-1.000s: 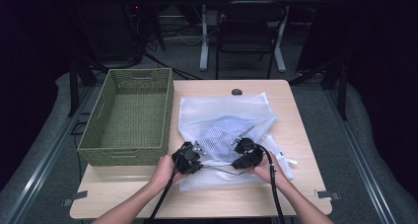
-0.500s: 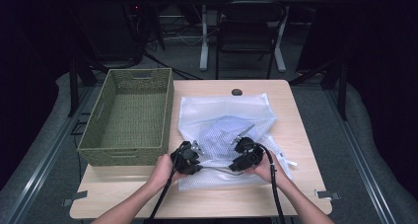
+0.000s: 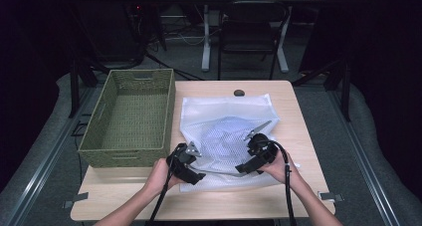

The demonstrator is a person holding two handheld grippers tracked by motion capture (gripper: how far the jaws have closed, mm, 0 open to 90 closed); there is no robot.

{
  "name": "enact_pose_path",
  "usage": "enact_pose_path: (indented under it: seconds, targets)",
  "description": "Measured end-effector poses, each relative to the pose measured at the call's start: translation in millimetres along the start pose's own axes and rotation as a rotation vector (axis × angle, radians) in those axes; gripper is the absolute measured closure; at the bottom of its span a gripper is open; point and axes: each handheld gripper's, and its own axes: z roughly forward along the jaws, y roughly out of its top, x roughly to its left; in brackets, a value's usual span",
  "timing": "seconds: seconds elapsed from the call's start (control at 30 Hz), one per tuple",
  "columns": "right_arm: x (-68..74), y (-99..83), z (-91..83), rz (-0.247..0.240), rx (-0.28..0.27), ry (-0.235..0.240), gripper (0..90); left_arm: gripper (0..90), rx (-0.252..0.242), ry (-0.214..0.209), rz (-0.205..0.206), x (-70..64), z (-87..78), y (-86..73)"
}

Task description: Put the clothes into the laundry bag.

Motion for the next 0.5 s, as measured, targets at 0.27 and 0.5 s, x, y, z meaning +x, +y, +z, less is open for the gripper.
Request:
enact_pose_path:
  seconds: [0.27, 0.5]
  targets:
    - [-0.2, -15.0, -15.9, 0.010, -0.026, -0.073, 5.3, 15.9, -0.051, 0.028, -0.026, -3.5, -20.0, -9.6]
    - [0.0, -32.2, -29.3, 0.054, -0.044, -0.136, 1.2, 14.8, -0.075, 0.050, -0.053, -2.6, -41.5, -27.1]
